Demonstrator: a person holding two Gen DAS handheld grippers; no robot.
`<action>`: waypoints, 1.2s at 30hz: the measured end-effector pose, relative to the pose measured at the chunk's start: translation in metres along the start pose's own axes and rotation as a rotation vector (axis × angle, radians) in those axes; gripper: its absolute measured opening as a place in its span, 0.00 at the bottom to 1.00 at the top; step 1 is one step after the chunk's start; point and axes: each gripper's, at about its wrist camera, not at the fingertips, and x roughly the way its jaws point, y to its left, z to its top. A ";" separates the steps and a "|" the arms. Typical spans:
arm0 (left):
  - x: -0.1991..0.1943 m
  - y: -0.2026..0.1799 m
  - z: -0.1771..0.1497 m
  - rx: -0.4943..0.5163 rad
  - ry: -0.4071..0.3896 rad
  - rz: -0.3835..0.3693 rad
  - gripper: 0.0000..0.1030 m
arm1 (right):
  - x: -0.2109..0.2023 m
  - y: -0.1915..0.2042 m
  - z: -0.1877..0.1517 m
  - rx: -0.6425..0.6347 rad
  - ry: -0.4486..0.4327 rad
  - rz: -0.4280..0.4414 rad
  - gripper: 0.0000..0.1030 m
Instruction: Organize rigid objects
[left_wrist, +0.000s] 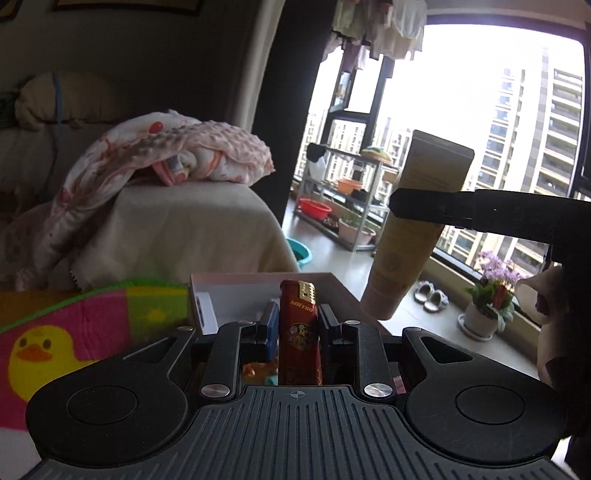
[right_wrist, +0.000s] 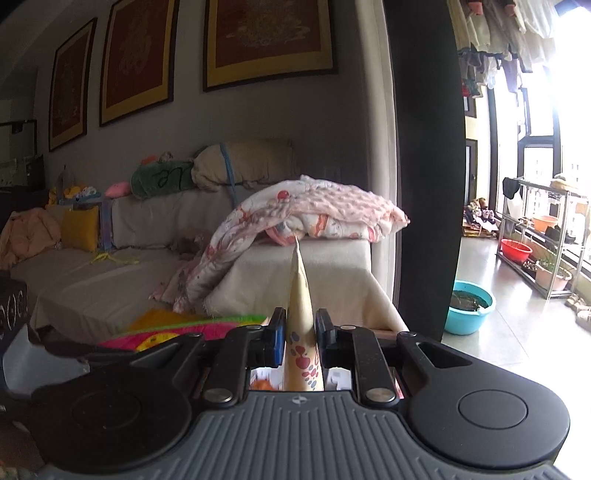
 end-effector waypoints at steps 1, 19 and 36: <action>0.013 0.008 0.007 -0.052 0.021 -0.003 0.25 | 0.011 -0.002 0.004 0.014 -0.020 -0.007 0.16; -0.072 0.027 -0.075 0.025 0.116 0.208 0.26 | -0.013 0.013 -0.135 -0.084 0.354 -0.089 0.56; -0.051 0.000 -0.127 0.071 0.264 0.300 0.72 | -0.005 0.017 -0.175 0.052 0.455 -0.226 0.97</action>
